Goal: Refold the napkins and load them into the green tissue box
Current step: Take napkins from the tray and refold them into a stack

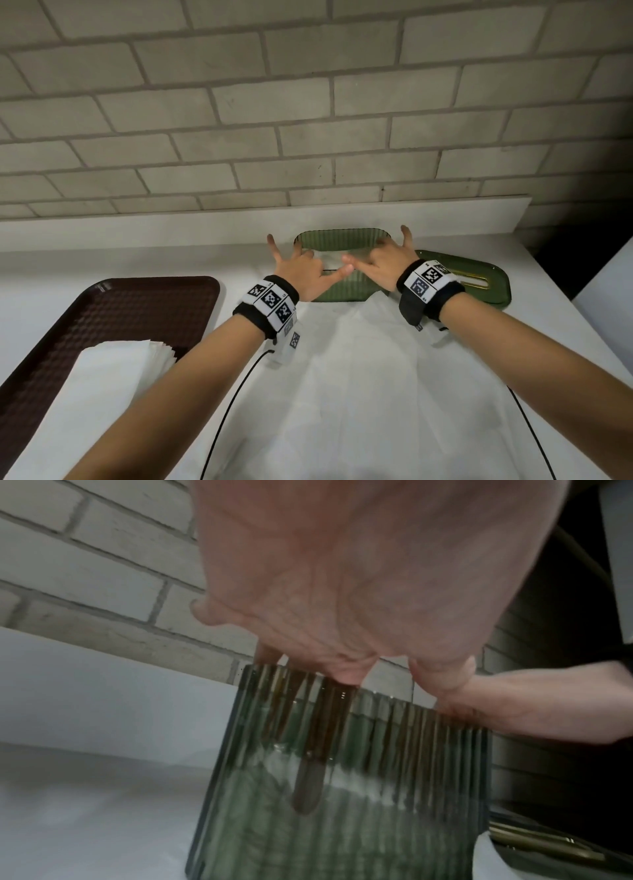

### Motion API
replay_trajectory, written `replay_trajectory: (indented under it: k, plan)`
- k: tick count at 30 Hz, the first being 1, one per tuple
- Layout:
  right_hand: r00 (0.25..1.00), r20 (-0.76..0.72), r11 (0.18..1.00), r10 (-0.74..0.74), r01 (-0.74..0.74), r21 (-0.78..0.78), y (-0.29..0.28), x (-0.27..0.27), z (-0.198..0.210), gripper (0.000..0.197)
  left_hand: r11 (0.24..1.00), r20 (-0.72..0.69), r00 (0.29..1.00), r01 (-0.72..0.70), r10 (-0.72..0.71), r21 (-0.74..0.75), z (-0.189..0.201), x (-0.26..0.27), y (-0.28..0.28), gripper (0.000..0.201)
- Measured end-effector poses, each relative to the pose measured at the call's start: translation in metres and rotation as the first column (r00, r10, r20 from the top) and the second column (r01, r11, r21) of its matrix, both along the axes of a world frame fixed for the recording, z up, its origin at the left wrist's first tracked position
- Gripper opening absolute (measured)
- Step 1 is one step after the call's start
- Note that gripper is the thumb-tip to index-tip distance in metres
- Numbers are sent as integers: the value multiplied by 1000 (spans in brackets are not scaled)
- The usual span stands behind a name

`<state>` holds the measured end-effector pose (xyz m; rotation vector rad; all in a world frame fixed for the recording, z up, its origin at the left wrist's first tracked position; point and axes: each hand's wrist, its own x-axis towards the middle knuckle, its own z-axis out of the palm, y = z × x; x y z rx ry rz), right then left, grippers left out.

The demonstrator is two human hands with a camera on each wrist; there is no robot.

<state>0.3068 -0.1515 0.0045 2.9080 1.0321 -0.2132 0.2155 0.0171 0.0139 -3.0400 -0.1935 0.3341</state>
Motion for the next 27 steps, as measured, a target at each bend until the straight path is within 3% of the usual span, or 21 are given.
replay_trajectory:
  k: [3, 5, 7, 8, 10, 11, 13, 16, 19, 22, 24, 27]
  plan:
    - [986, 165, 971, -27, -13, 241, -11, -6, 5, 87, 989, 234, 971, -6, 41, -146, 7, -8, 2, 90]
    - [955, 286, 863, -75, -81, 499, -22, -22, 12, 61, 975, 471, 881, 74, 34, -208, 7, -21, 2, 67]
    - [980, 196, 779, -27, -103, 618, -33, -43, 18, 38, 948, 626, 777, 242, -61, -208, 1, -41, 1, 34]
    - [996, 83, 799, 41, -83, 595, -38, -54, 17, 29, 911, 617, 777, 336, -125, -240, -4, -50, 2, 20]
    - [983, -145, 928, 116, -55, 367, -47, -77, 10, 21, 862, 374, 896, 374, -240, -341, -15, -64, 2, 24]
    - [972, -203, 971, 121, -74, 227, -51, -85, 2, 35, 871, 184, 941, 333, -283, -362, -23, -68, 3, 32]
    - [962, -238, 991, 133, -123, 57, -57, -95, -12, 69, 903, -57, 948, 277, -312, -329, -40, -72, 4, 55]
    - [957, -275, 994, 91, -102, -26, -58, -101, -23, 86, 912, -105, 943, 271, -316, -307, -53, -70, 1, 79]
    - [957, -283, 997, 67, -76, -23, -56, -99, -15, 55, 933, -141, 940, 274, -312, -233, -51, -62, -1, 74]
    - [952, -287, 986, 108, -67, 151, -55, -87, 19, 23, 934, -131, 929, 330, -347, -135, -46, -62, -6, 45]
    - [934, -341, 901, 104, 57, 430, -55, -68, 52, 16, 937, -80, 938, 326, -338, -128, -46, -67, -7, 31]
    - [902, -433, 508, 3, 371, 778, -50, -31, 87, 16, 937, -88, 934, 341, -347, -79, -48, -73, -13, 46]
